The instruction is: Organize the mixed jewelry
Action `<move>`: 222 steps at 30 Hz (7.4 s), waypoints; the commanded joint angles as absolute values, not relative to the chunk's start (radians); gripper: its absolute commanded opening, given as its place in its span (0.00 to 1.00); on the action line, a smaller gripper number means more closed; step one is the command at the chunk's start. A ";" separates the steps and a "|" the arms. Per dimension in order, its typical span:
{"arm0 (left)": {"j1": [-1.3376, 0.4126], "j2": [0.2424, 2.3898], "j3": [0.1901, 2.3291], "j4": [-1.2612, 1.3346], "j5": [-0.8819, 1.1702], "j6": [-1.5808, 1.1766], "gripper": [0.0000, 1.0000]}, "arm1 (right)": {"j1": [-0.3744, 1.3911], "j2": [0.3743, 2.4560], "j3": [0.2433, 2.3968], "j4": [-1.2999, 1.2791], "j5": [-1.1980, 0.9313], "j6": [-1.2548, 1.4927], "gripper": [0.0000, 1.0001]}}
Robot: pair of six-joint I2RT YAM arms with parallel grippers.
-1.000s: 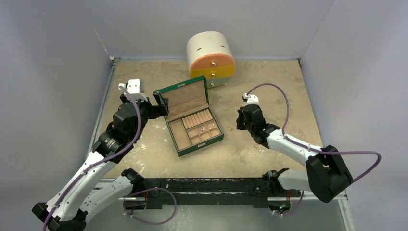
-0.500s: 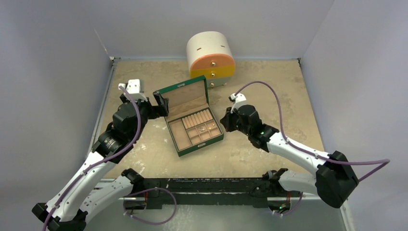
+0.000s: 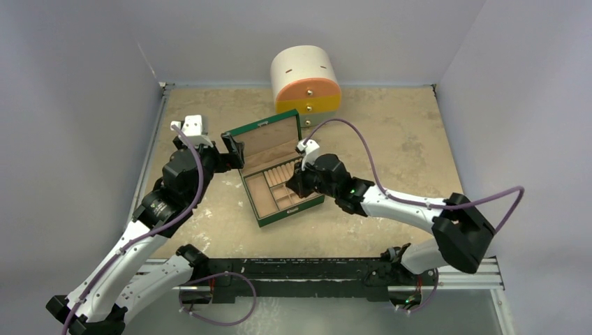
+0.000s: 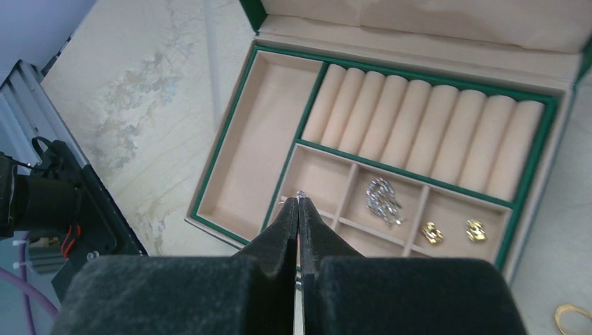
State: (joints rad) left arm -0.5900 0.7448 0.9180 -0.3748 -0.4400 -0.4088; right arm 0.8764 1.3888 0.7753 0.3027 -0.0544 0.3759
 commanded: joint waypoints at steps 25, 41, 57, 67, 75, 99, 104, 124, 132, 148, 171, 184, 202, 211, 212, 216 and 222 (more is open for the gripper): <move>-0.584 0.735 0.929 -0.337 -0.434 -0.416 0.96 | 0.928 1.665 0.853 0.534 -0.001 0.435 0.09; -0.584 0.745 0.928 -0.335 -0.433 -0.416 0.96 | 0.925 1.351 0.761 0.253 0.355 0.447 0.26; -0.566 0.771 0.926 -0.329 -0.403 -0.422 0.96 | 0.660 0.989 0.574 -0.051 0.565 0.466 0.35; -0.566 0.773 0.926 -0.329 -0.402 -0.423 0.96 | 0.492 1.117 0.529 -0.005 0.440 0.531 0.40; -0.566 0.770 0.927 -0.331 -0.408 -0.421 0.96 | 0.420 1.258 0.551 0.120 0.362 0.545 0.39; -0.561 0.774 0.928 -0.332 -0.410 -0.420 0.96 | 0.364 1.411 0.574 0.221 0.328 0.557 0.22; -0.560 0.773 0.928 -0.333 -0.409 -0.419 0.96 | 0.364 1.410 0.572 0.222 0.325 0.557 0.17; -0.560 0.773 0.928 -0.331 -0.402 -0.422 0.96 | 0.364 1.280 0.548 0.234 0.243 0.508 0.00; -0.557 0.775 0.928 -0.328 -0.396 -0.423 0.96 | 0.366 1.152 0.549 0.265 0.045 0.453 0.00; -0.549 0.775 0.928 -0.326 -0.380 -0.426 0.96 | 0.669 1.257 0.696 0.326 -0.103 0.411 0.00; -0.549 0.773 0.932 -0.335 -0.383 -0.426 0.96 | 0.937 1.640 0.964 0.292 0.008 0.365 0.00; -0.549 0.780 0.934 -0.338 -0.385 -0.426 0.96 | 0.959 1.670 0.985 0.245 0.126 0.373 0.00; -0.548 0.784 0.934 -0.340 -0.387 -0.426 0.96 | 0.964 1.637 0.971 0.245 0.143 0.394 0.19; -0.548 0.786 0.934 -0.339 -0.387 -0.426 0.96 | 0.961 1.500 0.921 0.166 0.283 0.419 0.21; -0.548 0.787 0.933 -0.340 -0.387 -0.426 0.96 | 0.960 1.487 0.917 0.148 0.316 0.412 0.22; -0.548 0.788 0.933 -0.339 -0.387 -0.426 0.96 | 0.957 1.415 0.881 0.092 0.445 0.393 0.24; -0.548 0.800 0.934 -0.338 -0.383 -0.427 0.96 | 0.878 1.260 0.754 0.070 0.529 0.405 0.27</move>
